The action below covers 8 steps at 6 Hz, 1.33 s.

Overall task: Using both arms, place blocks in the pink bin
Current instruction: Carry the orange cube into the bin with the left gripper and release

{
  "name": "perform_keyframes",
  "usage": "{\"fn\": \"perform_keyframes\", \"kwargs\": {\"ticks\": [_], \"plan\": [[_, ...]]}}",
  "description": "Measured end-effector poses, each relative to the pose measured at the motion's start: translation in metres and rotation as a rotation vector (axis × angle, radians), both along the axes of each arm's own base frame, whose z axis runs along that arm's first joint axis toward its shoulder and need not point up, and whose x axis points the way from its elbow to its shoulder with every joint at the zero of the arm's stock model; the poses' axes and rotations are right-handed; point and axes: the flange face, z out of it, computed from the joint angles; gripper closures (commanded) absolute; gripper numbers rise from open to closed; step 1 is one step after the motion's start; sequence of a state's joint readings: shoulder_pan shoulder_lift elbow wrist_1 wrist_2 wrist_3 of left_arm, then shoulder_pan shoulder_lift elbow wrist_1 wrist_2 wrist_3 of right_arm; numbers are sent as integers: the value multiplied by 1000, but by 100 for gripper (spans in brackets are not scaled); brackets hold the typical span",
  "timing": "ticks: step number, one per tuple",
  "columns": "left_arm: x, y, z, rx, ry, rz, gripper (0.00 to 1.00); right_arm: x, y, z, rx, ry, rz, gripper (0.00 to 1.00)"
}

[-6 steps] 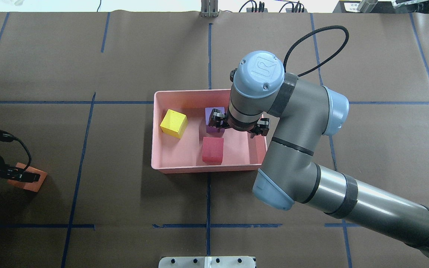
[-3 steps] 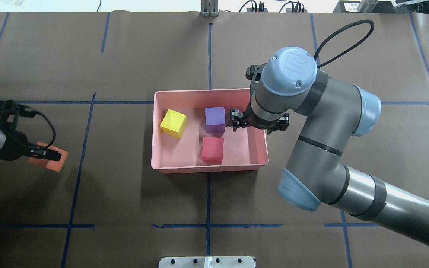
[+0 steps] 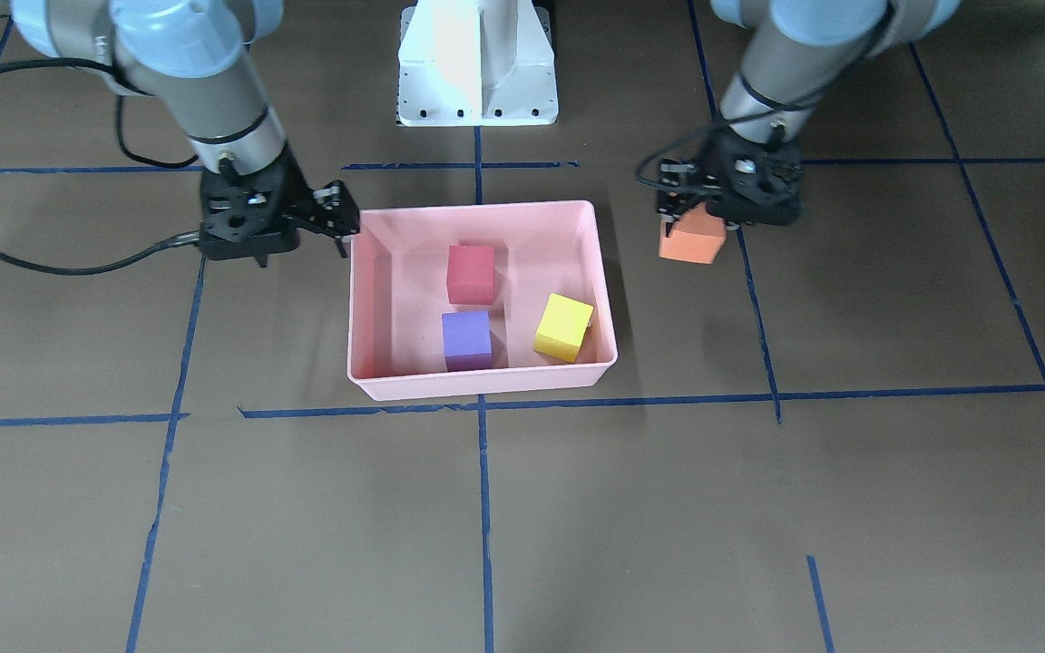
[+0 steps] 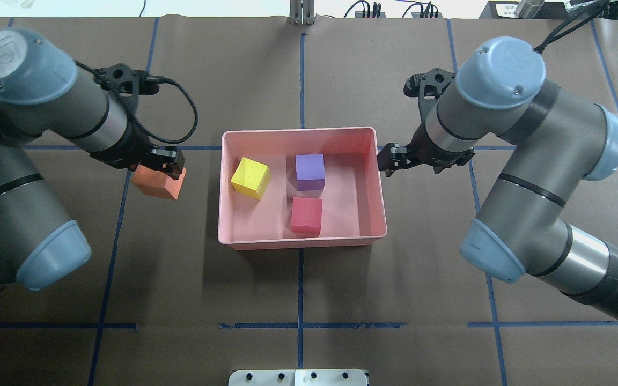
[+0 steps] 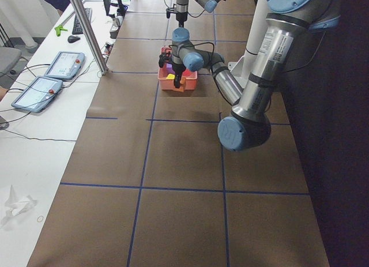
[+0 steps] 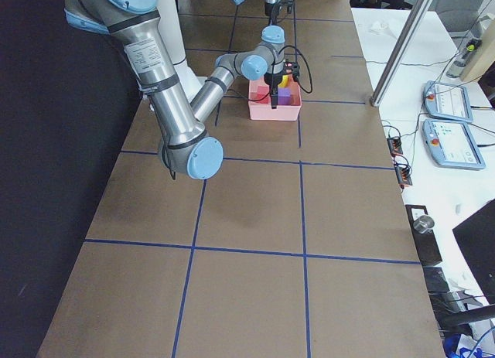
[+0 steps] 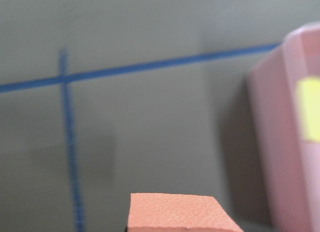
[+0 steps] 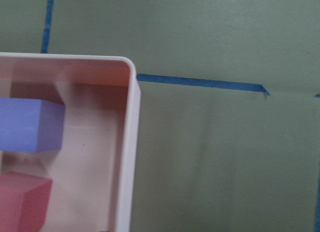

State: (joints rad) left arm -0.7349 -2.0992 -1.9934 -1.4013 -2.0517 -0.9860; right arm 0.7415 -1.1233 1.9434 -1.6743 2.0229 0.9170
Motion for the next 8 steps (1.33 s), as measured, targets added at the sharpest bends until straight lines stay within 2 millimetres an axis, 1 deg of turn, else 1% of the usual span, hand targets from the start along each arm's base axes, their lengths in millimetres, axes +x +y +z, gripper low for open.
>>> {"fn": "perform_keyframes", "kwargs": {"ticks": [1,2,3,4,5,6,7,8], "plan": [[30,8,-46,-33,16,-23,28,32,-3,22,32,12,-40,0],[66,19,-72,-38,8,-46,0,57,-3,39,49,17,-68,0],[94,29,-81,-26,-12,-67,0,75,1,52,61,25,-85,0],[103,33,-83,-13,-20,-79,0,91,6,63,75,34,-98,0],[103,34,-83,-6,-23,-81,0,109,12,73,90,46,-108,0],[97,33,-76,7,-30,-74,0,131,14,88,105,60,-122,0],[77,28,-58,58,-50,-45,0,165,11,110,121,69,-149,0],[41,14,-31,123,-80,4,0,207,8,137,139,73,-179,0]]}}
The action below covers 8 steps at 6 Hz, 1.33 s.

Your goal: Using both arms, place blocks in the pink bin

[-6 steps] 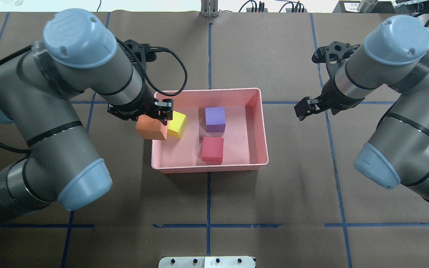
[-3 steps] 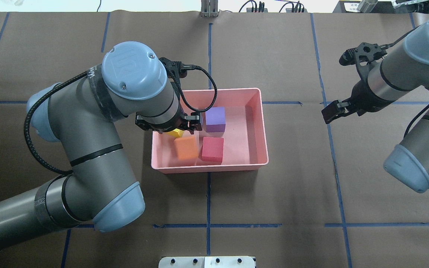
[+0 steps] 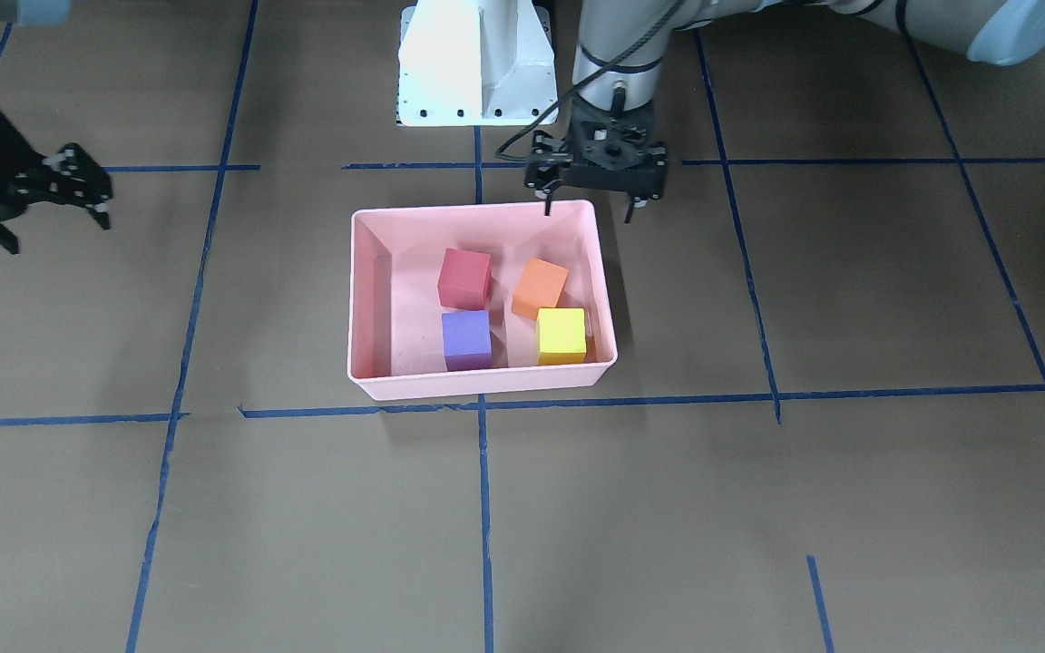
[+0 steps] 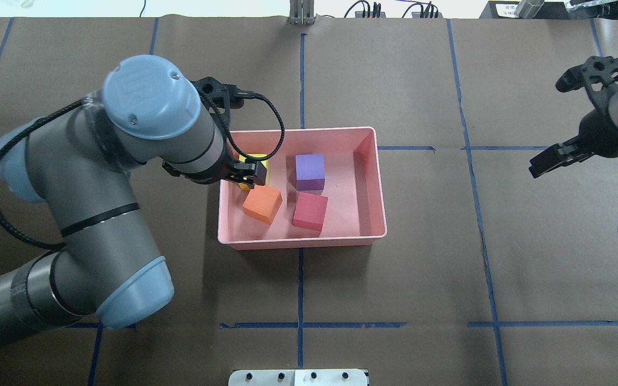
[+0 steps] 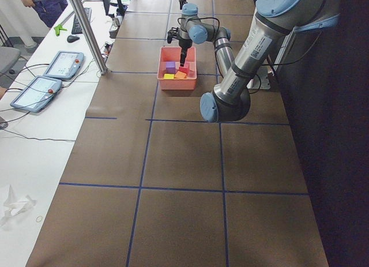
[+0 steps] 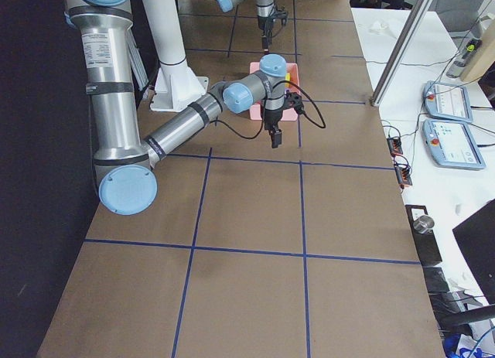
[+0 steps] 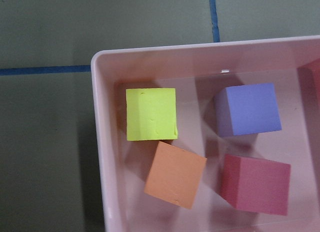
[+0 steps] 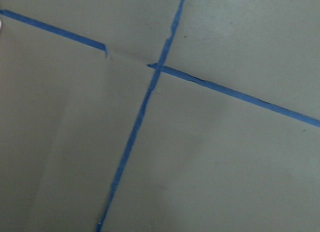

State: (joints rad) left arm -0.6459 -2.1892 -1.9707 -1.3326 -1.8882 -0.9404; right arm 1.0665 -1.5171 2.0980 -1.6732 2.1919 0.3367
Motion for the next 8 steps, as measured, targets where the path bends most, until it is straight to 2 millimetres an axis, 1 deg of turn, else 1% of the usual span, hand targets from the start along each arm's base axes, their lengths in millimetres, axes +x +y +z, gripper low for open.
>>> {"fn": "perform_keyframes", "kwargs": {"ticks": [1,2,3,4,5,6,7,8], "plan": [[-49,-26,36,45,-33,63,0,43,-2,31,16,3,-30,0],[-110,-56,80,76,-62,124,0,86,-4,69,32,3,-63,0],[-178,-78,128,96,-81,175,0,130,-4,110,49,9,-91,0],[-247,-90,180,104,-90,217,0,172,0,152,56,18,-106,0],[-315,-92,241,98,-100,249,0,211,13,192,39,17,-93,0],[-378,-87,304,68,-83,261,0,239,30,220,7,10,-58,1],[-432,-77,364,8,-40,233,0,253,42,233,-25,4,-23,1],[-469,-62,409,-54,-4,187,0,257,45,235,-67,-2,26,0]]}}
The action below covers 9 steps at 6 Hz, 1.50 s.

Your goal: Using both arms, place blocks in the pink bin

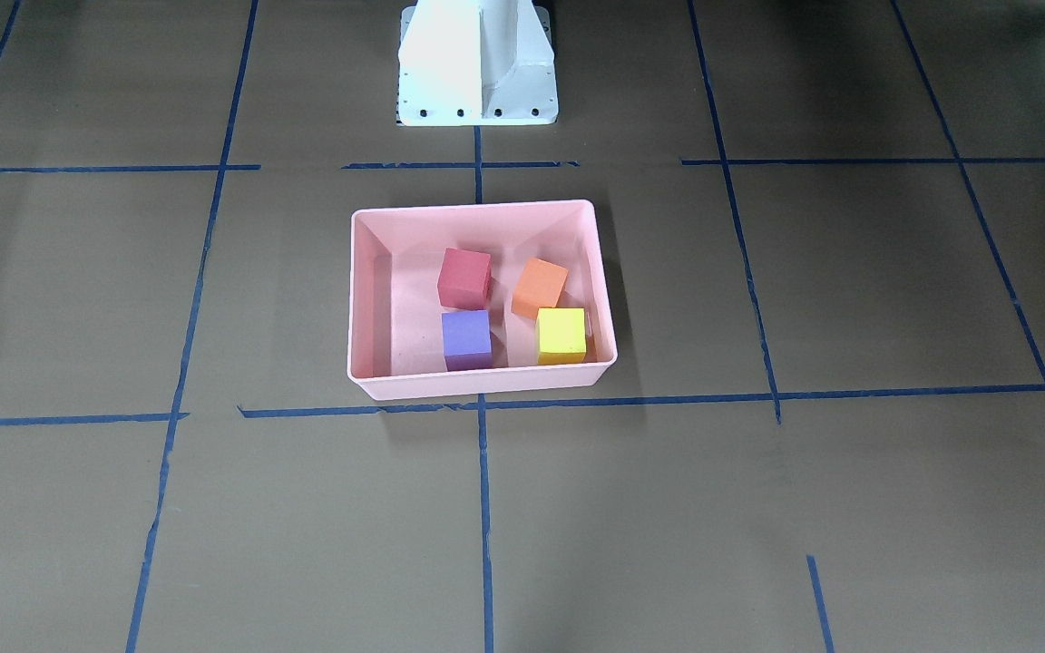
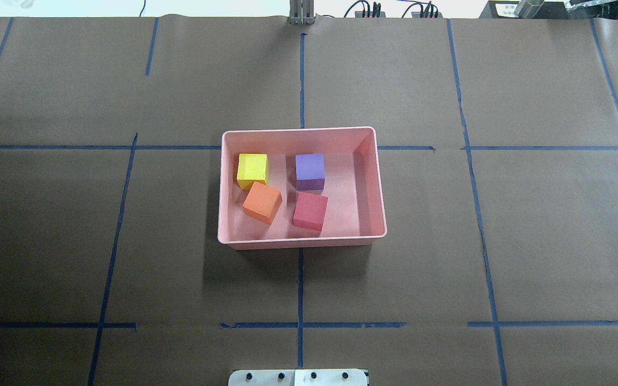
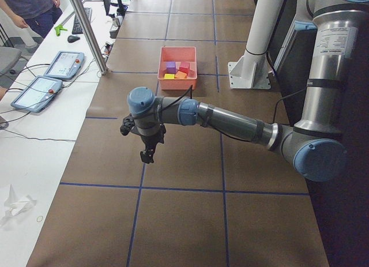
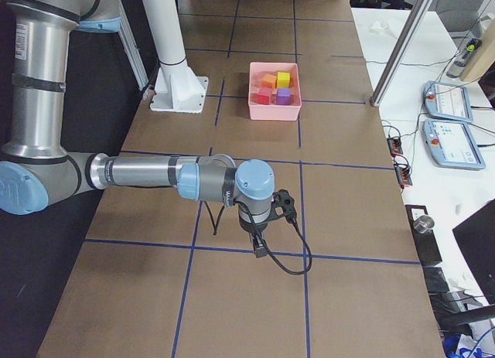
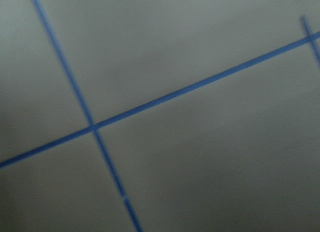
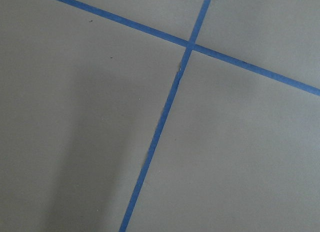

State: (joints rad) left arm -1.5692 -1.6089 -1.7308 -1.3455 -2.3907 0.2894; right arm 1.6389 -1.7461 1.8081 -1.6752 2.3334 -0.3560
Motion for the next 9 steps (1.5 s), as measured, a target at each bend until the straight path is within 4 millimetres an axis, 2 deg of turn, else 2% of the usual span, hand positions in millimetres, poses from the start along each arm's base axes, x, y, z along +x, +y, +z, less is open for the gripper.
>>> {"fn": "perform_keyframes", "kwargs": {"ticks": [1,2,3,6,9], "plan": [[-16,22,30,-54,8,-30,0,1,0,-1,-38,-5,46,0],[-21,45,54,-100,8,-40,0,1,-2,-3,-52,-13,64,0],[-22,57,67,-125,8,-44,0,0,-2,-4,-56,-22,68,0],[-21,71,77,-145,4,-45,0,-1,-2,-3,-56,-30,67,0],[-20,73,77,-144,6,-42,0,-1,-2,-4,-55,-33,67,0]]}}
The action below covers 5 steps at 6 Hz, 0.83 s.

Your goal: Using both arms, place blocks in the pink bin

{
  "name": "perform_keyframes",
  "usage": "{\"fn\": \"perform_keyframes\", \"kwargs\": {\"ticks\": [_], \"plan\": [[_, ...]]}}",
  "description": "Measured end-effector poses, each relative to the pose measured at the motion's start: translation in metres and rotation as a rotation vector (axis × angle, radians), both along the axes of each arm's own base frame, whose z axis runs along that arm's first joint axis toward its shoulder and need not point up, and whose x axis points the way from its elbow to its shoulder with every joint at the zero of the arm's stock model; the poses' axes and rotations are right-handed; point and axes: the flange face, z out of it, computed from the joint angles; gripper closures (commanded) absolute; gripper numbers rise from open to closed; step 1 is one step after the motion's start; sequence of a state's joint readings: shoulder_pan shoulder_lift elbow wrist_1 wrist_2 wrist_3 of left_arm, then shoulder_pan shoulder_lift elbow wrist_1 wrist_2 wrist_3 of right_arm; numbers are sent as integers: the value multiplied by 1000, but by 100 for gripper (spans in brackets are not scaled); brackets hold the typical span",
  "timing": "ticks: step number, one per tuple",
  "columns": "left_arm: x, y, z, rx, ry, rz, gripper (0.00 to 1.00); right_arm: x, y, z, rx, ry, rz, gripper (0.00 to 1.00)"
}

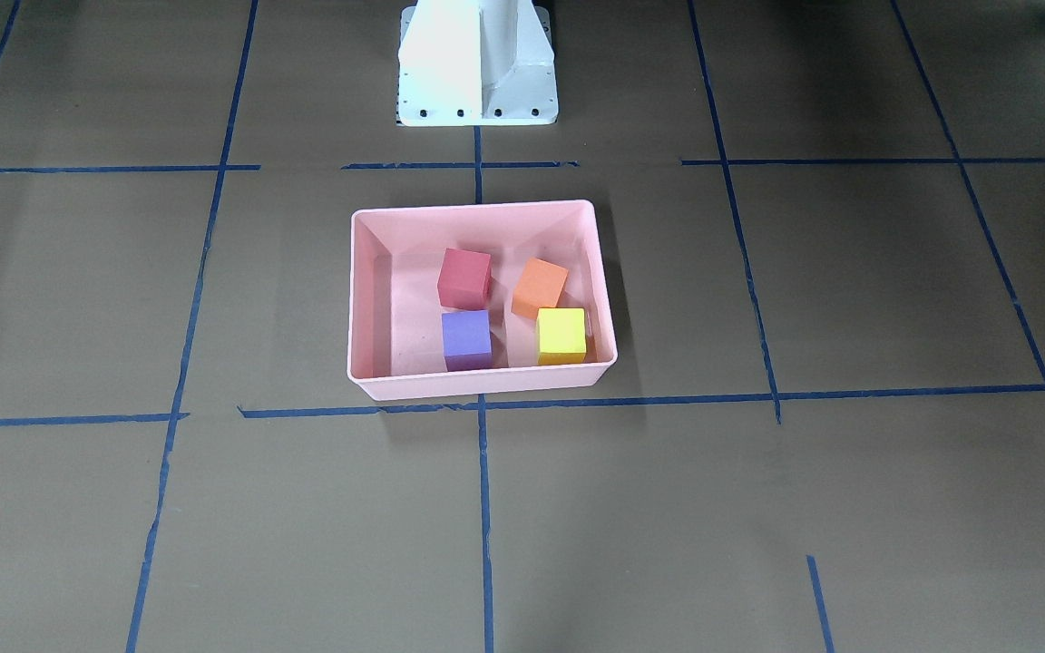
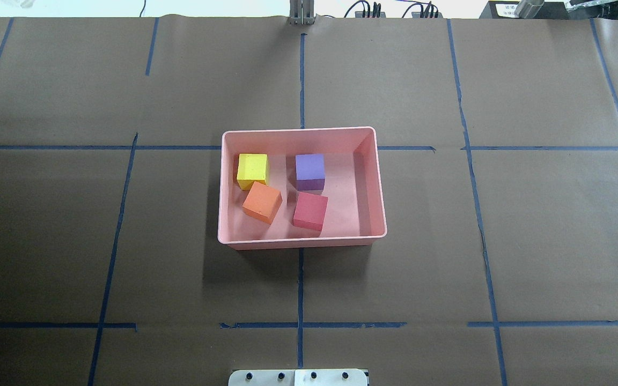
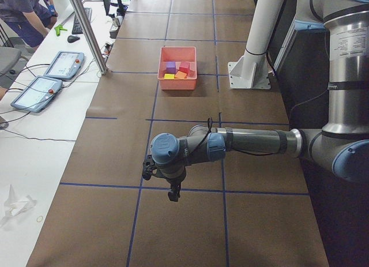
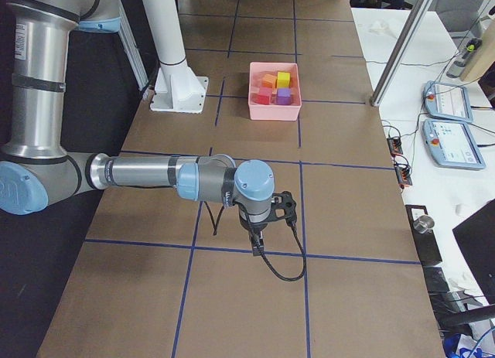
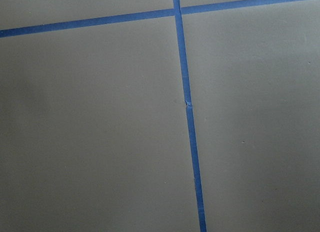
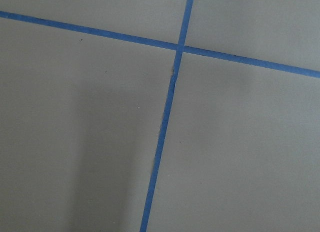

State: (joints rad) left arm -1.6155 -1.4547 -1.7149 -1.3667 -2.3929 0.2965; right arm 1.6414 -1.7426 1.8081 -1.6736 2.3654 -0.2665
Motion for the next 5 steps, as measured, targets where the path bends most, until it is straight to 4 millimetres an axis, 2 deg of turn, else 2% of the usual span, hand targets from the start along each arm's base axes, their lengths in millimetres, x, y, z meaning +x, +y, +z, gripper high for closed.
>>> {"fn": "perform_keyframes", "kwargs": {"ticks": [5], "plan": [[0,0,-2,4,-1,0,0,-1,1,0,-1,-10,0,0]]}}
